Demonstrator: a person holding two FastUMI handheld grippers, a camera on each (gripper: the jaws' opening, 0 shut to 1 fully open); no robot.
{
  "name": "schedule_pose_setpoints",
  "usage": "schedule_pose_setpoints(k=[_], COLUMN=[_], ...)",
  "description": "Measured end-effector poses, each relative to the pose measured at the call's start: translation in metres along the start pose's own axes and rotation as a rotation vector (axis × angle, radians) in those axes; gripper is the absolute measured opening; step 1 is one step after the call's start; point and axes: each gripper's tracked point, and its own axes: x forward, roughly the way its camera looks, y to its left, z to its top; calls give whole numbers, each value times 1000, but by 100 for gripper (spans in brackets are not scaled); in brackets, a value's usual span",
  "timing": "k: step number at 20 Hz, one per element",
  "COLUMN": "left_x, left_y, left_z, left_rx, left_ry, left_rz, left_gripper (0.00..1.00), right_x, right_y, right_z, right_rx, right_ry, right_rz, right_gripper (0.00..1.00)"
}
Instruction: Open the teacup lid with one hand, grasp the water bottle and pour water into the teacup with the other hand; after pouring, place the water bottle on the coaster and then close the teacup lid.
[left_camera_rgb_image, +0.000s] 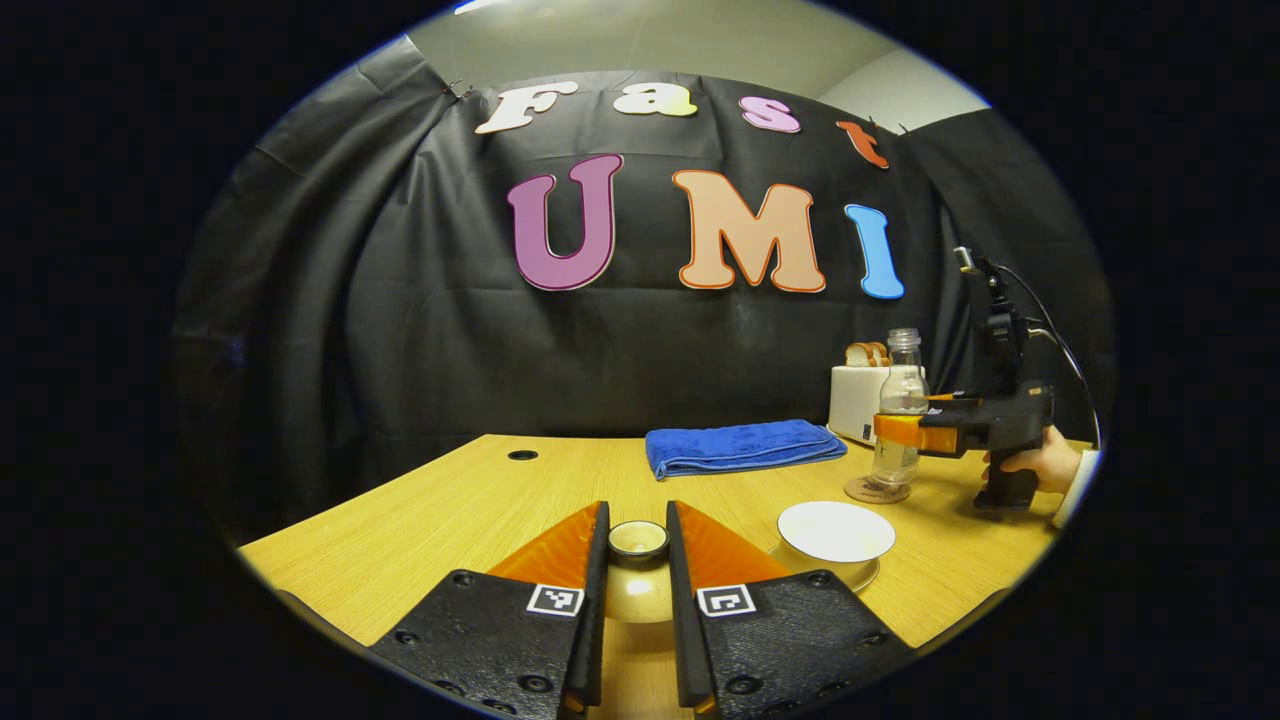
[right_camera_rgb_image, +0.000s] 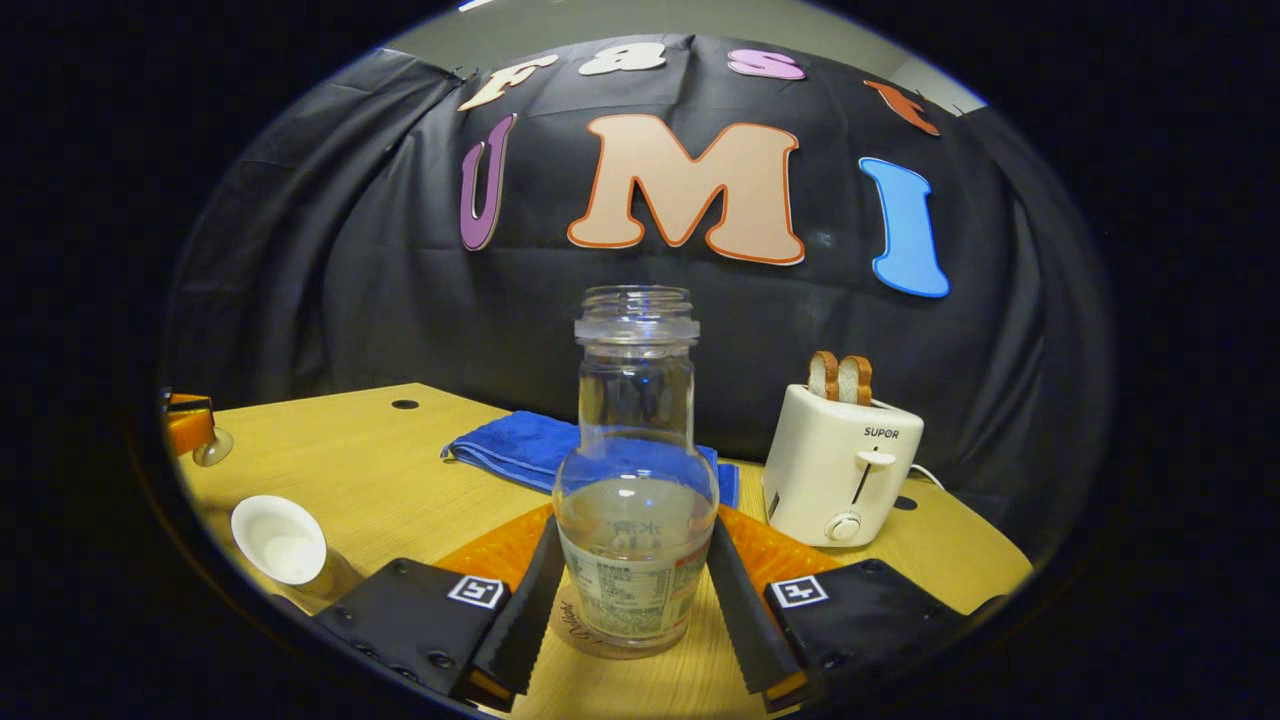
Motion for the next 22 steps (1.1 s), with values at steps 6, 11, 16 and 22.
schedule_pose_setpoints(k=[6,11,16,22], left_x=[-1,0,1,0], left_y=[1,0,0,1], left_z=[1,1,0,0], left_rx=[0,0,0,0], left_ry=[0,0,0,0], left_rz=[0,-1,-1,-1], left_gripper=[27,27,27,27], right_x=[9,15,17,15], right_y=[6,6,9,8], right_z=[-9,-14,-23,-22], right_rx=[17,38,26,44], right_ry=[13,32,50,51], right_rz=[3,2,-5,-6], right_gripper=[82,82,82,93])
